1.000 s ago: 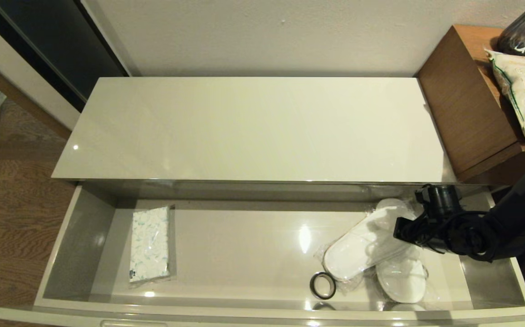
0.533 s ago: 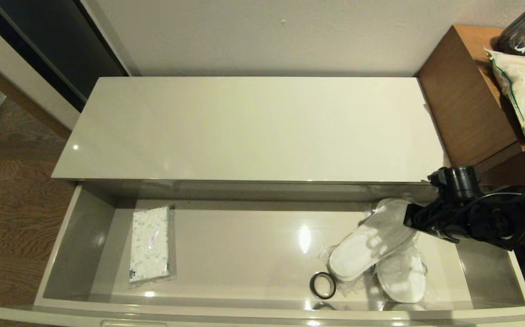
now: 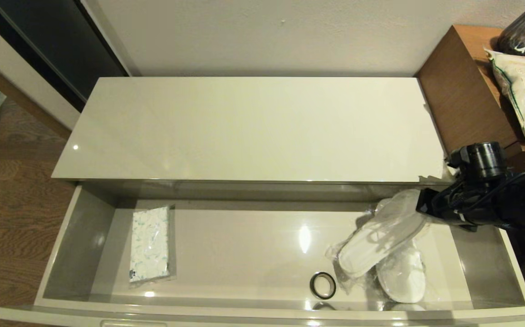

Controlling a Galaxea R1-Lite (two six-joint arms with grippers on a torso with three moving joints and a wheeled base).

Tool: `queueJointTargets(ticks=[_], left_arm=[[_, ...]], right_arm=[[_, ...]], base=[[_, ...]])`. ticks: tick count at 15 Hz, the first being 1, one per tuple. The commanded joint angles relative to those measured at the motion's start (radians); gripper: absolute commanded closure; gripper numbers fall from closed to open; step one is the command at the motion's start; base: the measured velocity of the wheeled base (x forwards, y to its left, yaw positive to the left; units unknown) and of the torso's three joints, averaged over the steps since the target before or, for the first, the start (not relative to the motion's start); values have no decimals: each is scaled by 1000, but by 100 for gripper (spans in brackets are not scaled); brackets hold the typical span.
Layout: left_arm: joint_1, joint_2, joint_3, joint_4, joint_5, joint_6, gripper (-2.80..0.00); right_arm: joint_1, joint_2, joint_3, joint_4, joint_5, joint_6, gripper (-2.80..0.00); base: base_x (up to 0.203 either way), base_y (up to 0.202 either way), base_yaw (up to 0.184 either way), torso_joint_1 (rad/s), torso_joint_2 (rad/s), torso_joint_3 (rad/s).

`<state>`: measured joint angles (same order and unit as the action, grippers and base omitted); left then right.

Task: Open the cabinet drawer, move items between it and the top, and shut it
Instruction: Take out the disposable slippers from the drawer

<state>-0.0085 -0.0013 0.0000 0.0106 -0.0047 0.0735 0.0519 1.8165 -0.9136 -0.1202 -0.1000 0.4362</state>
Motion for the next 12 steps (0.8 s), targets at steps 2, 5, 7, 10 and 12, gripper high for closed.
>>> queueJointTargets(ticks=[2, 5, 7, 10, 12], left_arm=[[0, 1, 0, 0, 0, 0, 0], [1, 1, 1, 0, 0, 0, 0], [0, 1, 0, 0, 0, 0, 0], [-1, 1, 0, 0, 0, 0, 0], [-1, 1, 0, 0, 0, 0, 0]], right_arm=[[1, -71, -3, 37, 0, 3, 0], [6, -150, -21, 122, 20, 3, 0], [13, -209, -36, 196, 42, 4, 0], [42, -275, -42, 268, 45, 11, 0], [66, -321, -43, 319, 45, 15, 0]], base=[[0, 0, 0, 0, 0, 0], [0, 0, 0, 0, 0, 0], [0, 0, 0, 0, 0, 0], [0, 0, 0, 0, 0, 0], [0, 0, 0, 0, 0, 0]])
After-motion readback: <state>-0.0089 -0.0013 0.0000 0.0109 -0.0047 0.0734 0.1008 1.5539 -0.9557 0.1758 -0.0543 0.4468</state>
